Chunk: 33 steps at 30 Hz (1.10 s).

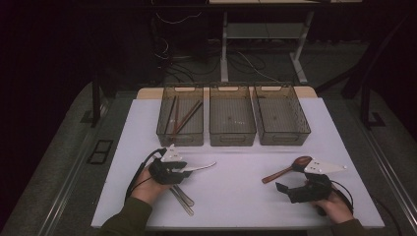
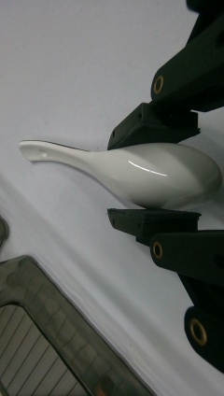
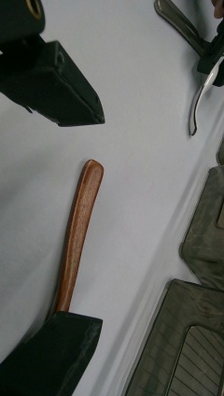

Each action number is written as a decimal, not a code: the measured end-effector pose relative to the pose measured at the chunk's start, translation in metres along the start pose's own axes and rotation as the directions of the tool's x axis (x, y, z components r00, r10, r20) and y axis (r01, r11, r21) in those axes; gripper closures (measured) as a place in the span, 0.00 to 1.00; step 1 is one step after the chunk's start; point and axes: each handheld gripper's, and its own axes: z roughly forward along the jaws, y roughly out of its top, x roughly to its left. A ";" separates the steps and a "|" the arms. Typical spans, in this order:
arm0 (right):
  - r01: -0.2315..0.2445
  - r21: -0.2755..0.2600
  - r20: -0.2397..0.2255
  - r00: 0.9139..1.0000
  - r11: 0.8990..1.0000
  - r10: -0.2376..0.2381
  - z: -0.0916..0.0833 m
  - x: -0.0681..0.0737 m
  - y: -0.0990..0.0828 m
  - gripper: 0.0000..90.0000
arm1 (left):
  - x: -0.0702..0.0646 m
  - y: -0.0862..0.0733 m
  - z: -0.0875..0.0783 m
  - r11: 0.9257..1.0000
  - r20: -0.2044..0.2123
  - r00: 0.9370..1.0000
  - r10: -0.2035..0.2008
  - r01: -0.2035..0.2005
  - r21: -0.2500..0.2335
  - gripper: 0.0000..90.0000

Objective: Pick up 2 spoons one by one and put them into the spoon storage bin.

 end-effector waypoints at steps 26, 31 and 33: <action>-0.003 -0.001 -0.002 1.000 1.000 0.003 0.000 0.000 0.000 0.03 | 0.017 -0.001 0.002 0.999 -0.065 0.997 -0.049 0.050 0.014 0.86; -0.004 -0.001 -0.002 1.000 1.000 0.004 0.000 0.000 0.000 0.03 | 0.016 0.002 -0.002 0.998 -0.064 0.996 -0.056 0.056 0.002 0.86; -0.004 0.002 -0.002 1.000 1.000 0.004 0.000 0.000 0.000 0.03 | 0.016 0.003 -0.005 0.998 -0.052 0.997 -0.063 0.062 -0.015 0.86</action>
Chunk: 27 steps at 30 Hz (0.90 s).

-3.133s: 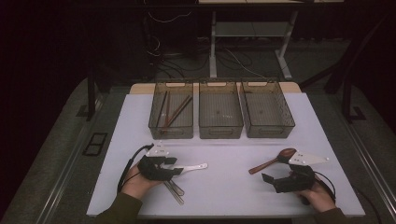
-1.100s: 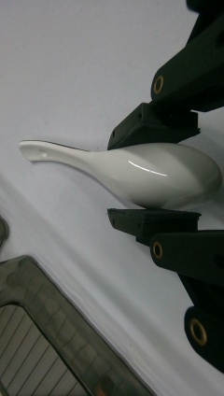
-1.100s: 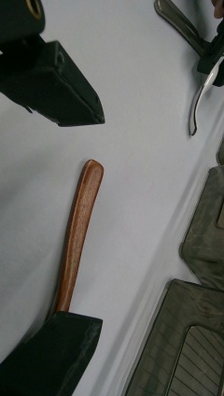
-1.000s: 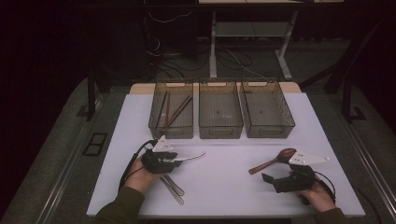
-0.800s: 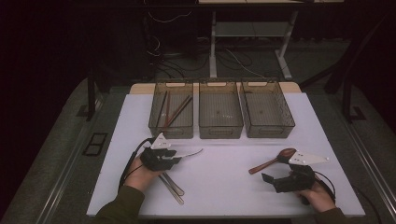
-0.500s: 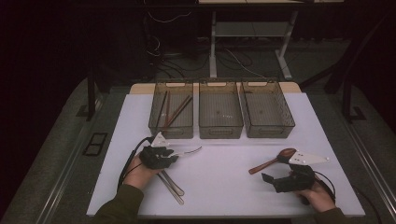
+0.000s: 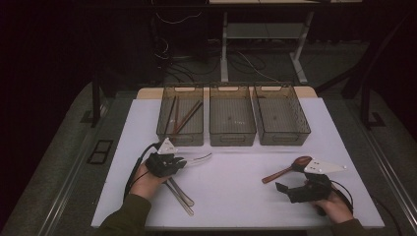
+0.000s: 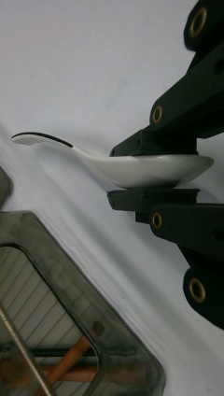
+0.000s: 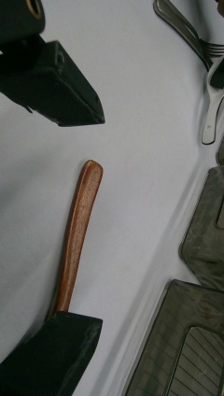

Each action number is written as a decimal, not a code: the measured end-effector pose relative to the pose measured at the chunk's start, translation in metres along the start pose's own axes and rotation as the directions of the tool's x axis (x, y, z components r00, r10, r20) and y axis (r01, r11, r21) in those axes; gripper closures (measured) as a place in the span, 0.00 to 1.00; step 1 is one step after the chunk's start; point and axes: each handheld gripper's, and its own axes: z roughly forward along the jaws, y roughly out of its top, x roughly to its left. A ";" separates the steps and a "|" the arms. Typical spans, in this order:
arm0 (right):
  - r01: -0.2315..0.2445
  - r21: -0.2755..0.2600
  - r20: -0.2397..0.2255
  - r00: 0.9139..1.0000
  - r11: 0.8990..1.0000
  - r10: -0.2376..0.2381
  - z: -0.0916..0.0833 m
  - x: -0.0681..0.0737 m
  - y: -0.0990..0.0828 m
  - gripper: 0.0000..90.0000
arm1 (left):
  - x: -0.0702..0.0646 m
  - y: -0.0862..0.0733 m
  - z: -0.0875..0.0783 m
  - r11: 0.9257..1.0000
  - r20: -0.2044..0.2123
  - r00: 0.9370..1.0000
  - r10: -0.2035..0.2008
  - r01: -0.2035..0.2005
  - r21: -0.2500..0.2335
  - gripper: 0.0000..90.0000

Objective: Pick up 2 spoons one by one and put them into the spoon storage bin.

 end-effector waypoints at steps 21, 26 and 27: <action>-0.004 -0.001 0.003 1.000 1.000 0.004 -0.001 0.000 -0.001 0.03 | -0.014 0.059 -0.007 0.986 0.128 0.987 0.096 -0.077 -0.145 0.86; -0.008 0.001 0.003 1.000 1.000 0.008 -0.001 0.000 -0.001 0.03 | -0.011 0.083 -0.002 0.980 0.149 0.981 0.128 -0.102 -0.170 0.86; -0.007 0.000 0.003 1.000 1.000 0.007 -0.001 0.000 -0.001 0.03 | -0.010 0.088 -0.001 0.979 0.150 0.980 0.134 -0.107 -0.175 0.86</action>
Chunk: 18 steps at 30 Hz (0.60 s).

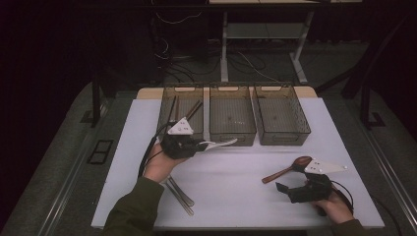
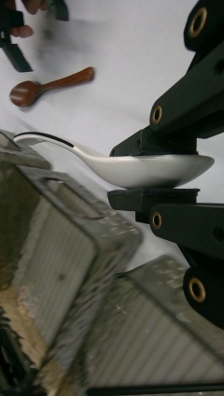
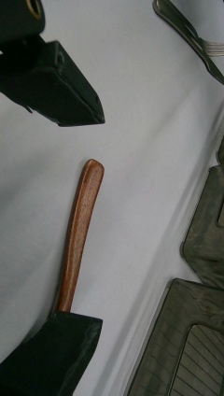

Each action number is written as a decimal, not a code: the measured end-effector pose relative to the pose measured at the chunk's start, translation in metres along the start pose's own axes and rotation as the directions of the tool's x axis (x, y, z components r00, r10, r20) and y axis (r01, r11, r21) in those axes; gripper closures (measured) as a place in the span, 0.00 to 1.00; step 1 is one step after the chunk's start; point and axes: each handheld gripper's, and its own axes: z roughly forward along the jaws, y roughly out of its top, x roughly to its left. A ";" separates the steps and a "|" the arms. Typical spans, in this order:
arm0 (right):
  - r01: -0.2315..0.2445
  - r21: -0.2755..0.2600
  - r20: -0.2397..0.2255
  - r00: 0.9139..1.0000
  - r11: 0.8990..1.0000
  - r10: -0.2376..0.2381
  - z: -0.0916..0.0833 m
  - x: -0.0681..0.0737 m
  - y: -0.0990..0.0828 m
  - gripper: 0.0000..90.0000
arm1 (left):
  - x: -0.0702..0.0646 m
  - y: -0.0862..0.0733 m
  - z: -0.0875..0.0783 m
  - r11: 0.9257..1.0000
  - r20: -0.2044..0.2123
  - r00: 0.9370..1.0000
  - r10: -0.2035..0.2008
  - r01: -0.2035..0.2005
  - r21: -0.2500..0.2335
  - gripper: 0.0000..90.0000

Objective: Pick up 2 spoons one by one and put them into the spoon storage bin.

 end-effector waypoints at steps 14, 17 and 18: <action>0.000 -0.005 -0.002 1.000 1.000 0.000 -0.001 -0.001 0.000 0.03 | 0.030 0.043 0.047 0.999 0.000 1.000 0.023 -0.023 0.024 0.86; -0.002 -0.005 -0.001 1.000 1.000 0.002 -0.001 -0.001 -0.001 0.03 | 0.037 0.044 0.059 0.999 -0.006 1.000 0.024 -0.024 0.046 0.86; -0.004 -0.006 -0.001 1.000 1.000 0.004 -0.001 -0.001 -0.001 0.03 | 0.038 0.044 0.064 0.999 -0.010 1.000 0.009 -0.008 0.044 0.86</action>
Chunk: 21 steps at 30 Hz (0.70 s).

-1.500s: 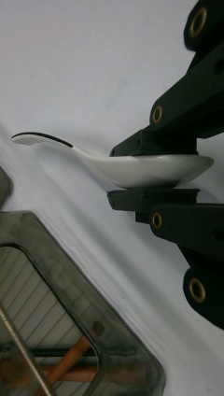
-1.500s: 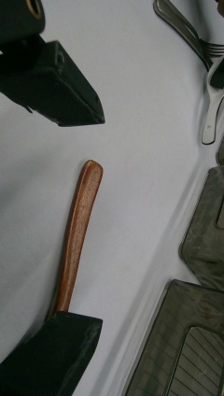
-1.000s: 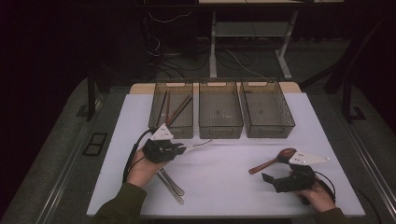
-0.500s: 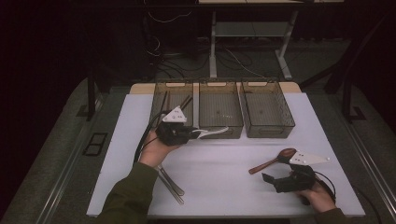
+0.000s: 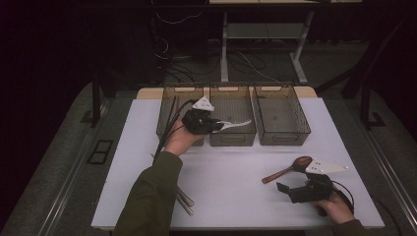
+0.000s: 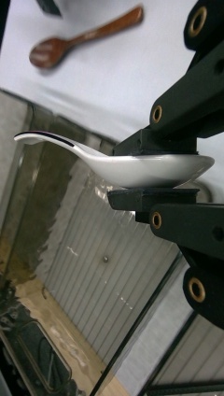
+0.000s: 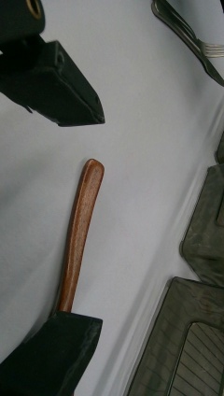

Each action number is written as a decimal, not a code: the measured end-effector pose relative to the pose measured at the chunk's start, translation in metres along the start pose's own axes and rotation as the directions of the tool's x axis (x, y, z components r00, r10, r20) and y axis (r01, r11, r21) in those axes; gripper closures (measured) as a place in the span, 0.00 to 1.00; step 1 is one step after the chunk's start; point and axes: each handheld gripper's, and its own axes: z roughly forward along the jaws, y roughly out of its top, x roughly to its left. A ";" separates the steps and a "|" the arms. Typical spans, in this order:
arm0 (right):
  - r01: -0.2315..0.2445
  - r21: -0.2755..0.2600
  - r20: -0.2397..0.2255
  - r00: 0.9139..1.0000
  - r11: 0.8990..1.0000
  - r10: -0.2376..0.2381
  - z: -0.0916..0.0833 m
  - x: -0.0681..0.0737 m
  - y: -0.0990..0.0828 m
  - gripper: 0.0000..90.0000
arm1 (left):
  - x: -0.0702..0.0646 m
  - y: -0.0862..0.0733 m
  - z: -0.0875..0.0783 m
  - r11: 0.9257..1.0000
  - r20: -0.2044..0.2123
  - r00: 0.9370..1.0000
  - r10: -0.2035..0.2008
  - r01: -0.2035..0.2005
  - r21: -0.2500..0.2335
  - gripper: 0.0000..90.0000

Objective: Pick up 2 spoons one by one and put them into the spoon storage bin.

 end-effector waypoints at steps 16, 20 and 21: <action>-0.003 -0.006 -0.004 1.000 1.000 0.003 -0.001 0.000 0.000 0.03 | 0.008 0.000 0.012 0.996 0.024 0.997 -0.072 0.073 -0.042 0.72; -0.005 -0.005 -0.002 1.000 1.000 0.005 -0.002 -0.001 0.000 0.03 | 0.004 -0.001 0.004 0.991 0.053 0.993 -0.104 0.108 -0.077 0.63; -0.007 -0.004 -0.002 1.000 1.000 0.007 -0.002 -0.001 0.000 0.03 | 0.002 -0.002 0.002 0.990 0.051 0.993 -0.104 0.108 -0.087 0.61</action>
